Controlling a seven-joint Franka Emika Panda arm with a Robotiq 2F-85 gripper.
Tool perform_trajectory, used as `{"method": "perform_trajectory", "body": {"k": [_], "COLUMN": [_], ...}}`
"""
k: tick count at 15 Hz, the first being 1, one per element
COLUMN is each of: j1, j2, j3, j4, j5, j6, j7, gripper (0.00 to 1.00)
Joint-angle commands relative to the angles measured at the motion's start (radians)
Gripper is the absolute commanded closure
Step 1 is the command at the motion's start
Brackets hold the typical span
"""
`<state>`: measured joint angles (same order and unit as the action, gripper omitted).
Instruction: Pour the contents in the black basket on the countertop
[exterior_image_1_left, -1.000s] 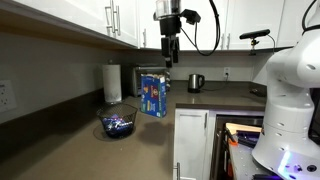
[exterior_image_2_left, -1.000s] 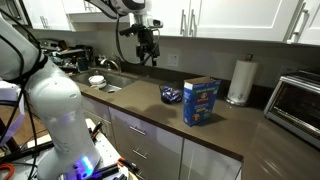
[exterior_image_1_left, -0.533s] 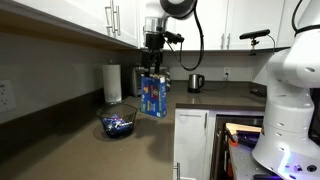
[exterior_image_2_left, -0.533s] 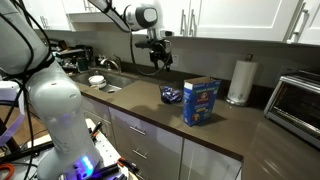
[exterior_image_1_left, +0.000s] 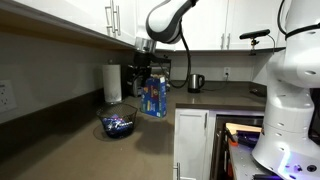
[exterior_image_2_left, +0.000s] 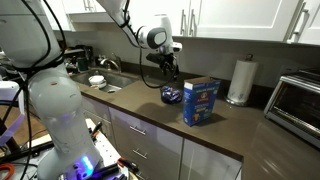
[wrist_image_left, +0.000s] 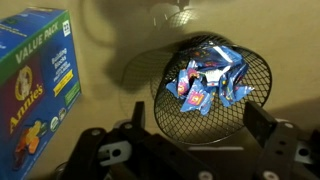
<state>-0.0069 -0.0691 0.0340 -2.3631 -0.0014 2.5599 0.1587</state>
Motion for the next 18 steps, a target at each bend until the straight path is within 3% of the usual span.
{"method": "perform_trajectory", "body": {"k": [1,7,14,15,18], "j1": [0.002,-0.008,-0.012,-0.014,-0.002], "j2": [0.116,0.276,0.412,0.426,0.433], "j3": [-0.015,-0.03,-0.024,-0.022,-0.032], "j4": [0.087,0.201,0.217,0.217,0.196], "j5": [0.053,0.118,0.151,0.155,0.131], "j6": [0.043,0.022,0.046,0.048,0.062], "j7": [-0.001,-0.024,-0.03,-0.034,-0.015], "gripper": [0.0,0.0,0.0,0.25,0.42]}}
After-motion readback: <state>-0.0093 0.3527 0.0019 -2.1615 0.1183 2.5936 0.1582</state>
